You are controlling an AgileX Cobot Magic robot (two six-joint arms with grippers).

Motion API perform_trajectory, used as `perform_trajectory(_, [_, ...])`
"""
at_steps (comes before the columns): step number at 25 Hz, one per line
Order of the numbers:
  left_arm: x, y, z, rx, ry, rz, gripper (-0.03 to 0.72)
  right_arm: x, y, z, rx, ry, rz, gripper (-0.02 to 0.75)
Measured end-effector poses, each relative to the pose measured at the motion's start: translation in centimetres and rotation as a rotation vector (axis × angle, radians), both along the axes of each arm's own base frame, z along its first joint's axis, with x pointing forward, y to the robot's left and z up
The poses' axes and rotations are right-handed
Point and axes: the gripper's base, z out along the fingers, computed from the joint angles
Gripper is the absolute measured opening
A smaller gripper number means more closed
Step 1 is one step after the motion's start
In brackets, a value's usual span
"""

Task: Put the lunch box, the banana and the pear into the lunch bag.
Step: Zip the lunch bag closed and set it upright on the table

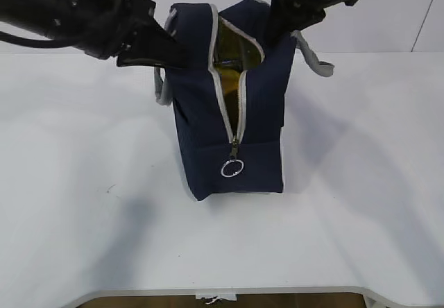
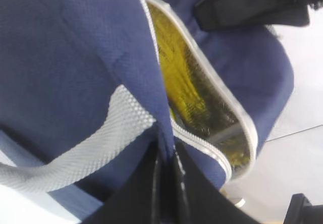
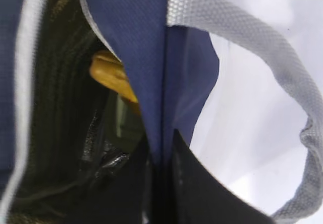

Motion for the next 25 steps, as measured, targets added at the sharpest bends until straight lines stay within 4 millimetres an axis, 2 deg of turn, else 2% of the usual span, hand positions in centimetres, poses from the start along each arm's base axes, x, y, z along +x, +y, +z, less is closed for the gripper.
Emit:
perform_trajectory(6, [0.5,-1.0,-1.2,-0.033,0.073,-0.05,-0.003,0.0,0.0,0.0,0.005,0.007,-0.01,0.034])
perform_trajectory(9, [0.4,-1.1,-1.2,-0.04,0.076,-0.055,0.012,0.0,0.1,0.0,0.011,0.009,-0.011,0.035])
perform_trajectory(12, [0.4,-1.1,-1.2,-0.043,0.079,-0.06,0.12,0.2,0.4,-0.6,0.037,0.034,-0.007,0.059])
perform_trajectory(13, [0.3,-1.2,-1.1,-0.046,0.08,-0.061,0.19,0.3,0.5,-0.7,0.046,0.04,-0.007,0.094])
perform_trajectory(16, [0.2,-1.2,-1.1,-0.055,0.09,-0.074,0.399,0.3,0.7,-0.9,0.06,0.045,-0.006,0.303])
perform_trajectory(17, [0.1,-1.3,-1.1,-0.057,0.096,-0.084,0.449,0.4,0.7,-0.9,0.062,0.044,-0.006,0.375])
perform_trajectory(19, [-0.1,-1.1,-1.1,-0.063,0.113,-0.109,0.494,0.3,0.7,-0.8,0.069,0.043,-0.005,0.512])
perform_trajectory(21, [-0.3,-0.8,-1.0,-0.066,0.134,-0.139,0.513,0.3,0.8,-0.7,0.076,0.043,-0.005,0.562])
perform_trajectory(25, [-0.4,0.4,-0.7,-0.026,0.177,-0.186,0.518,0.3,0.9,-0.7,0.078,0.045,-0.004,0.554])
